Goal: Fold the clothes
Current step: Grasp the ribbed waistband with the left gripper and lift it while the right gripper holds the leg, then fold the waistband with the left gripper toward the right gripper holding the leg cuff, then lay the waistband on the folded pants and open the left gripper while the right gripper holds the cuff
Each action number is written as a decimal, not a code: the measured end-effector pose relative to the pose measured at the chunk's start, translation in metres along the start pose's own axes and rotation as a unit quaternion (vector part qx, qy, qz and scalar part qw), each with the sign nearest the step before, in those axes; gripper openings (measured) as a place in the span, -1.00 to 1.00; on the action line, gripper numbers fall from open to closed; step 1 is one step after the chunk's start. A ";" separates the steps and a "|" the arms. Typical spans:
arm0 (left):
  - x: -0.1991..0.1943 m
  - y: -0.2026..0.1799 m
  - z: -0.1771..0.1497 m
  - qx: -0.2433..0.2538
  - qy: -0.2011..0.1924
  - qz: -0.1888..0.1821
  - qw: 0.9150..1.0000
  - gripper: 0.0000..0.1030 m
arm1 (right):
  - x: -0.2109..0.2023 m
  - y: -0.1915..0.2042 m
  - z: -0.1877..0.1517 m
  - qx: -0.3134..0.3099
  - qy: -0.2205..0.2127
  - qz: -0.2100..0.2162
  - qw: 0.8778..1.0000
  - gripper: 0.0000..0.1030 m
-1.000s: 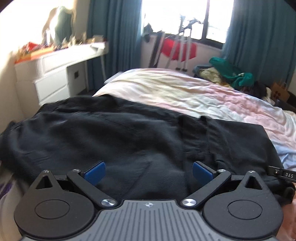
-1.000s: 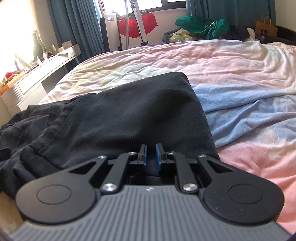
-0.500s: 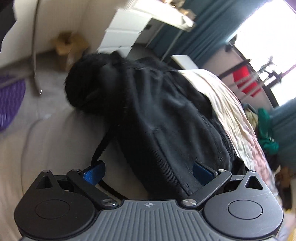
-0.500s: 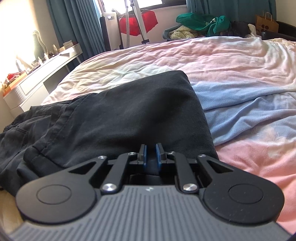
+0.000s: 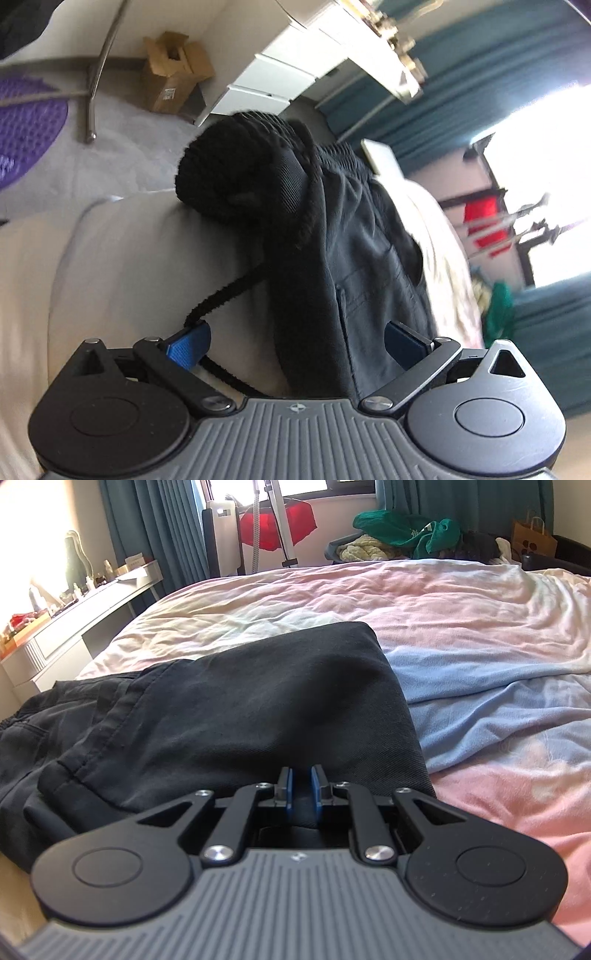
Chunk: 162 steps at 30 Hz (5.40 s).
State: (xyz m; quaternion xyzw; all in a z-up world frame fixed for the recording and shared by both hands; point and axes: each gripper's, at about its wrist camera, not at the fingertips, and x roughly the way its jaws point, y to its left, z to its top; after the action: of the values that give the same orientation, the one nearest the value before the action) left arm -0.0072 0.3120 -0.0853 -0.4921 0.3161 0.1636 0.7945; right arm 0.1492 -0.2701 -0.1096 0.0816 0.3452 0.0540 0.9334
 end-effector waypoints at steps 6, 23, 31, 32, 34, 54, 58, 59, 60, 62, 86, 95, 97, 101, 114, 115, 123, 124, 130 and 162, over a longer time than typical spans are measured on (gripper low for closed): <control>0.006 0.007 0.007 -0.015 0.019 -0.003 1.000 0.97 | 0.000 0.001 0.000 -0.003 -0.001 -0.003 1.000 -0.73; 0.036 -0.015 0.005 0.036 0.015 0.004 0.999 0.96 | -0.002 0.005 0.001 -0.011 -0.004 -0.009 1.000 -0.73; 0.053 -0.017 0.025 0.007 -0.066 0.002 0.998 0.40 | -0.013 0.017 0.003 -0.037 -0.021 0.000 0.999 -0.71; 0.058 -0.019 0.026 0.014 -0.067 0.007 0.998 0.26 | -0.014 0.021 0.004 -0.049 -0.019 -0.001 0.999 -0.71; 0.066 -0.022 0.029 0.030 -0.066 0.018 0.997 -0.34 | -0.012 0.027 0.004 -0.070 -0.002 0.005 0.998 -0.71; -0.008 -0.319 -0.153 0.413 -0.306 -0.014 0.858 -0.75 | -0.045 -0.036 0.036 0.027 -0.047 -0.020 0.998 -0.70; 0.011 -0.361 -0.235 0.468 -0.318 -0.053 0.823 -0.73 | -0.066 -0.086 0.045 0.132 -0.075 -0.020 0.988 -0.70; 0.017 -0.367 -0.256 0.479 -0.311 -0.067 0.818 -0.73 | -0.069 -0.095 0.047 0.144 -0.082 -0.025 0.986 -0.70; 0.024 -0.371 -0.277 0.490 -0.306 -0.079 0.813 -0.73 | -0.073 -0.103 0.048 0.150 -0.090 -0.037 0.984 -0.70; 0.040 -0.381 -0.320 0.512 -0.294 -0.102 0.801 -0.73 | -0.078 -0.113 0.049 0.143 -0.105 -0.083 0.981 -0.70; 0.090 -0.291 -0.382 0.718 -0.091 -0.032 0.690 0.69 | -0.045 -0.159 0.025 0.365 -0.055 0.113 0.922 -0.70; 0.067 -0.247 -0.363 0.680 -0.082 -0.055 0.726 0.78 | -0.043 -0.139 0.028 0.335 -0.043 0.120 0.934 -0.69; 0.069 -0.240 -0.358 0.663 -0.075 -0.067 0.742 0.84 | -0.042 -0.136 0.027 0.333 -0.044 0.114 0.935 -0.69; 0.073 -0.234 -0.353 0.650 -0.075 -0.084 0.752 0.91 | -0.044 -0.133 0.024 0.348 -0.050 0.106 0.930 -0.69; 0.076 -0.235 -0.354 0.648 -0.121 -0.121 0.743 0.95 | -0.070 -0.142 0.006 0.434 -0.036 0.108 0.894 0.45; 0.075 -0.235 -0.354 0.648 -0.123 -0.129 0.741 0.95 | -0.072 -0.145 0.005 0.440 -0.047 0.116 0.889 0.61; 0.069 -0.237 -0.373 0.675 -0.164 -0.163 0.701 0.99 | -0.060 -0.146 0.005 0.459 -0.072 0.153 0.872 0.66; 0.069 -0.238 -0.377 0.682 -0.171 -0.161 0.692 0.99 | -0.059 -0.145 0.006 0.456 -0.074 0.160 0.872 0.66; 0.066 -0.239 -0.404 0.726 -0.228 -0.143 0.633 0.99 | -0.056 -0.141 0.014 0.429 -0.081 0.167 0.884 0.66; 0.035 -0.207 -0.393 0.797 -0.218 -0.114 0.552 1.00 | -0.037 -0.153 0.003 0.448 0.000 0.195 0.873 0.66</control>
State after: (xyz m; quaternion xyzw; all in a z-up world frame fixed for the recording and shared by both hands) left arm 0.0027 -0.1334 -0.0927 0.3612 0.0750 -0.1451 0.9181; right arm 0.1295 -0.4265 -0.1128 0.5565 0.3097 0.0749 0.7673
